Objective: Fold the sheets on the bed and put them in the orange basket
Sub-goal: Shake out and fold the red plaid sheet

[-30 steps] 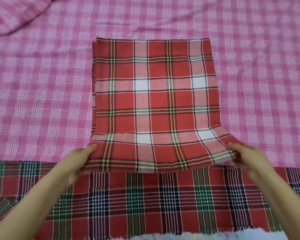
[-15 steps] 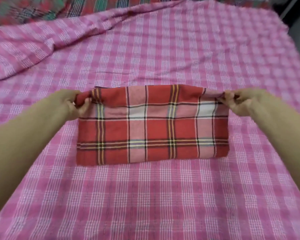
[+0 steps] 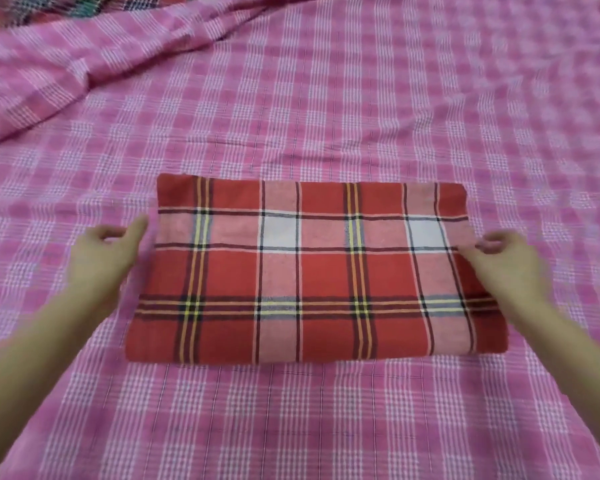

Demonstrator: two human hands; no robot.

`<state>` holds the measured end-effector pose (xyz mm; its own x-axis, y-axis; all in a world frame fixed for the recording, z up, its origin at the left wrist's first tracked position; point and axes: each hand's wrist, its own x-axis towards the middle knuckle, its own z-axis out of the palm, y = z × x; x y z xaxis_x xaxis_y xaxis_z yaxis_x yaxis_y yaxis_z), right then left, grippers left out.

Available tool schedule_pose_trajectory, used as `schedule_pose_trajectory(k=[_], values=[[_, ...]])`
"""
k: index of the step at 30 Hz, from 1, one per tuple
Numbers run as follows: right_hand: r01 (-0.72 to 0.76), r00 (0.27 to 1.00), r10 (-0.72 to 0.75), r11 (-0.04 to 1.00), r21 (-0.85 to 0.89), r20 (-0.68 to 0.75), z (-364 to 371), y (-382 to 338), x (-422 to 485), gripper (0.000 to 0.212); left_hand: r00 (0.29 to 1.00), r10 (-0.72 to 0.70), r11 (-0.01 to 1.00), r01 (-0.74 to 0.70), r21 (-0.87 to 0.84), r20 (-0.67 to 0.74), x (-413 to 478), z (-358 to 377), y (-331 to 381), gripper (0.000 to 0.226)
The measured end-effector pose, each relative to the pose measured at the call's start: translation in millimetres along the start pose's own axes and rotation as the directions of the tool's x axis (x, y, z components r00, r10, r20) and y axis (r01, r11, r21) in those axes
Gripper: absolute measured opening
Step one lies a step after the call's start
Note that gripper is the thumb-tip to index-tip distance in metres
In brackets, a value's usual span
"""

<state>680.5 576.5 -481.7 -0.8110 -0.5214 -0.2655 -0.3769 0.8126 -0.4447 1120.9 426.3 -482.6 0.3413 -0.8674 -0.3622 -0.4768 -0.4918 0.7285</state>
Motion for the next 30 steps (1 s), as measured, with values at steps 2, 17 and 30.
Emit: schedule_pose_trajectory(k=[2,17,30], values=[[0.099,0.995,-0.102,0.985,-0.142,-0.018,2,22,-23,0.054,0.996,-0.056,0.991,0.048,0.128,0.063,-26,-11,-20,0.075],[-0.319,0.927,0.163,0.818,0.479,0.338,-43,69,-144,0.028,0.964,-0.195,0.969,0.16,0.19,0.182,-154,-72,-54,0.031],[-0.706,0.666,0.443,0.634,0.315,0.601,-49,202,-356,0.008,0.876,-0.396,0.761,0.145,0.633,0.275,-267,-194,-193,0.05]])
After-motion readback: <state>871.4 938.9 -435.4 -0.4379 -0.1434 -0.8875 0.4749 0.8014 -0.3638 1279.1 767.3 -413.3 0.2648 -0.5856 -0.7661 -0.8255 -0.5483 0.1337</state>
